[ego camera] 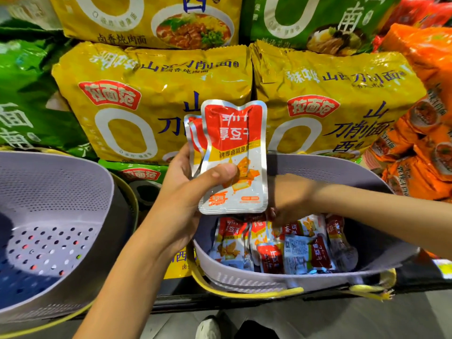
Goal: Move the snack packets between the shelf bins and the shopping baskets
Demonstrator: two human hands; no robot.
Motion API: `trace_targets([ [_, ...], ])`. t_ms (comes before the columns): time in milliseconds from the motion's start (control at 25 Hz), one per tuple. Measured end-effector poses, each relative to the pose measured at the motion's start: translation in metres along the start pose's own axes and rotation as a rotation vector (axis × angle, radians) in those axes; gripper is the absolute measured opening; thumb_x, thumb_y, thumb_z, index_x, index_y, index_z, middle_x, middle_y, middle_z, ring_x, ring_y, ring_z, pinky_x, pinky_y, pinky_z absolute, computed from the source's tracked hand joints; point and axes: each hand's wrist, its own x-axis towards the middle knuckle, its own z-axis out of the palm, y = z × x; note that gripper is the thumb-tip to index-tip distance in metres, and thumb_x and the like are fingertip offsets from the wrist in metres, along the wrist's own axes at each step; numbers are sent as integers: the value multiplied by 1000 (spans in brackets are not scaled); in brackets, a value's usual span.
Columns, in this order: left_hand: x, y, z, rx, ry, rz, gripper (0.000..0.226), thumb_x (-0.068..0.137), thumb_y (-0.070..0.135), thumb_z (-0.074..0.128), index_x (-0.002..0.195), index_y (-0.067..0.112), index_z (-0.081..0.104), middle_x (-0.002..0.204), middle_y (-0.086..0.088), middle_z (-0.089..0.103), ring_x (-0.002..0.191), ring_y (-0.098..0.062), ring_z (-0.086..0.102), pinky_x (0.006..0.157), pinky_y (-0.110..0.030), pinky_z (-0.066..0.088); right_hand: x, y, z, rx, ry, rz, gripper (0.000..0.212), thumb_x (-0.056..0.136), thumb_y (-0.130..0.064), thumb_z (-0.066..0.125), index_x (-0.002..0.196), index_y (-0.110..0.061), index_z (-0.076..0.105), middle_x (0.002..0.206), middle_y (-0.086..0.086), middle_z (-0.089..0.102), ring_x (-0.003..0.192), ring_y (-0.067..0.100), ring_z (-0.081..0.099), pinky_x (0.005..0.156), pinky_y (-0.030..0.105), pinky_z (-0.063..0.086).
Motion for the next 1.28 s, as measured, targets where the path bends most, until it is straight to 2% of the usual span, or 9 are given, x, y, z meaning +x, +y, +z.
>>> trace_targets([
  [120, -1, 0, 0, -11, -15, 4, 54, 59, 5, 69, 110, 12, 54, 85, 0, 74, 72, -14, 71, 57, -23, 54, -18, 14, 24, -38, -206, 29, 47, 75, -40, 74, 117, -24, 57, 113, 1, 60, 106, 19, 55, 79, 29, 46],
  [440, -2, 0, 2, -26, -16, 16, 40, 65, 6, 58, 105, 12, 55, 80, 1, 74, 68, -13, 71, 55, -22, 54, -16, 16, 48, 34, -61, -121, 16, 81, -16, 62, 96, -20, 65, 101, -3, 58, 102, 17, 52, 82, 31, 41],
  [640, -1, -1, 0, -35, -8, 15, 42, 65, 7, 60, 107, 12, 55, 82, 0, 74, 70, -14, 71, 57, -23, 54, -31, 31, -3, 512, 198, -6, 28, 79, -6, 67, 64, -20, 48, 63, -7, 57, 55, 2, 46, 53, 17, 36],
  [800, -2, 0, 0, -52, -7, 9, 43, 64, 6, 64, 105, 13, 55, 82, 0, 74, 70, -14, 71, 57, -23, 54, 4, 21, 3, 493, 487, -5, 9, 79, -25, 63, 82, -17, 60, 80, 2, 65, 73, 13, 61, 61, 28, 50],
  [840, -2, 0, 1, -61, -10, 7, 46, 62, 6, 67, 105, 12, 55, 82, 0, 74, 70, -14, 71, 57, -23, 55, 13, 15, 10, 413, 499, -46, 21, 78, -32, 60, 93, -17, 64, 89, 6, 68, 83, 21, 64, 68, 37, 53],
  [920, -1, 1, -1, -85, -12, -1, 45, 62, 5, 67, 105, 11, 56, 83, -1, 74, 71, -15, 71, 58, -24, 55, 19, 0, 26, 304, 423, -166, 34, 80, -37, 61, 106, -14, 64, 103, 10, 68, 96, 31, 63, 81, 41, 51],
  [1080, 1, 1, -4, -118, -10, -1, 52, 59, 8, 71, 109, 5, 56, 89, -8, 73, 77, -21, 71, 64, -29, 57, 6, -26, 46, 214, 149, -240, 32, 79, -33, 68, 110, -27, 63, 113, -3, 65, 104, 18, 57, 90, 27, 42],
  [1160, 1, -1, -3, -103, -2, 12, 42, 63, 4, 67, 103, 7, 57, 83, -4, 74, 71, -17, 71, 60, -26, 55, 4, -26, 41, 440, 75, -180, 32, 79, -32, 71, 109, -25, 64, 109, -4, 66, 99, 11, 58, 90, 25, 44],
  [1280, 0, -1, -4, -107, -20, 24, 45, 58, 6, 69, 101, 9, 57, 81, -2, 74, 69, -14, 71, 58, -23, 55, 18, -16, 44, 889, 228, -8, 35, 76, -27, 76, 103, -8, 67, 94, 8, 71, 76, 16, 66, 76, 37, 55],
])
